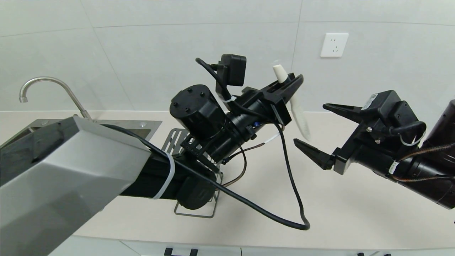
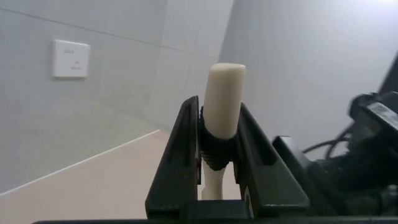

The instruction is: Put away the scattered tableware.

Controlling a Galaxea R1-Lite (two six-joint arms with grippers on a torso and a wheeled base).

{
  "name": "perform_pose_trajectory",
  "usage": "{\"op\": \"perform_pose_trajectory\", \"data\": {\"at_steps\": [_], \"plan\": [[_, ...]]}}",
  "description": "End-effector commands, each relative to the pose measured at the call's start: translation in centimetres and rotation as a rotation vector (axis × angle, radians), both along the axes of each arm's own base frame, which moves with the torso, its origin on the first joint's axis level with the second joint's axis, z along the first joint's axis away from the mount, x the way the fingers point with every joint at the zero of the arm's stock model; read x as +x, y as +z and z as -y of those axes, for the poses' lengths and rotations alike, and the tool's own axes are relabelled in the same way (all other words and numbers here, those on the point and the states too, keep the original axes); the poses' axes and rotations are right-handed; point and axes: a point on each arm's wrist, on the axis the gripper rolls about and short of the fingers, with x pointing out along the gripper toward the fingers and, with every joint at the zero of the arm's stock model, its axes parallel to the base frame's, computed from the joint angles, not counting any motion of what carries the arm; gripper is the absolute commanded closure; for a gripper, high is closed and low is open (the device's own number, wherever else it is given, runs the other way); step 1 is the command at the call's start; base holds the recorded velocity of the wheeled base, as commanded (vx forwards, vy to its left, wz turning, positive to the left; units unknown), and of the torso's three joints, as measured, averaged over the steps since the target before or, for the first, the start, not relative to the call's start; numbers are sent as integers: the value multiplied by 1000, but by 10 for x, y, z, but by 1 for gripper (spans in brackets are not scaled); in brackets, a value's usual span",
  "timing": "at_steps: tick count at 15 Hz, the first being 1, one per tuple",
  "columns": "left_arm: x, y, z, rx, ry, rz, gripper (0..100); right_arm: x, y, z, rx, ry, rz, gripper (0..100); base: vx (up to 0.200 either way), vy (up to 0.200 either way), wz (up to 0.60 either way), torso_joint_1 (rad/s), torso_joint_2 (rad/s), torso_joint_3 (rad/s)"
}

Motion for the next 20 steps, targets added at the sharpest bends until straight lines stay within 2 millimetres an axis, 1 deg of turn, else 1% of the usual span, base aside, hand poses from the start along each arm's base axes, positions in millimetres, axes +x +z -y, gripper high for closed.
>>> {"op": "perform_pose_trajectory", "data": {"at_steps": [1, 2, 3, 4, 5, 7, 8, 9, 10, 12, 13, 14, 15, 16, 17, 18, 20], "plan": [[5, 10, -17, 2, 66, 27, 100, -4, -12, 3, -15, -1, -47, 100, 0, 0, 0, 0, 0, 0], [4, 15, -25, 23, 91, 34, 100, -6, -14, 4, -10, -2, -61, 100, 0, 0, 0, 0, 0, 0], [-2, 21, -35, 51, 114, 31, 100, -8, -16, 6, 14, -4, -87, 100, 0, 0, 0, 0, 0, 0], [-7, 21, -40, 73, 116, 13, 100, -9, -16, 8, 35, -7, -109, 100, 0, 0, 0, 0, 0, 0], [-17, 22, -49, 100, 117, -14, 100, -11, -17, 10, 96, -32, -159, 100, 0, 0, 0, 0, 0, 0], [-27, 12, -57, 151, 124, -50, 100, -15, -20, 20, 190, -84, -238, 100, 0, 0, 0, 0, 0, 0], [-30, 2, -60, 193, 136, -54, 100, -20, -23, 30, 219, -108, -267, 100, 0, 0, 0, 0, 0, 0], [-32, -1, -61, 206, 138, -53, 100, -23, -24, 34, 234, -119, -281, 100, 0, 0, 0, 0, 0, 0], [-39, 0, -66, 217, 140, -52, 100, -34, -28, 53, 298, -169, -319, 100, 0, 0, 0, 0, 0, 0], [-47, 7, -73, 208, 145, -39, 100, -44, -16, 86, 368, -289, -246, 100, 0, 0, 0, 0, 0, 0], [-51, 8, -76, 210, 148, -38, 100, -56, -21, 97, 366, -329, -240, 100, 0, 0, 0, 0, 0, 0], [-54, 8, -79, 214, 150, -41, 100, -78, -29, 104, 358, -325, -232, 100, 0, 0, 0, 0, 0, 0], [-60, 9, -83, 223, 151, -43, 100, -117, -47, 114, 306, -301, -206, 100, 0, 0, 0, 0, 0, 0], [-62, 9, -86, 238, 162, -31, 100, -138, -58, 121, 267, -313, -171, 100, 0, 0, 0, 0, 0, 0], [-65, 12, -88, 243, 186, -20, 100, -162, -59, 127, 219, -344, -89, 100, 0, 0, 0, 0, 0, 0], [-67, 18, -91, 229, 214, -15, 100, -184, -61, 130, 206, -363, -12, 100, 0, 0, 0, 0, 0, 0], [-69, 25, -94, 210, 253, -6, 100, -217, -80, 133, 200, -403, 27, 100, 0, 0, 0, 0, 0, 0]]}}
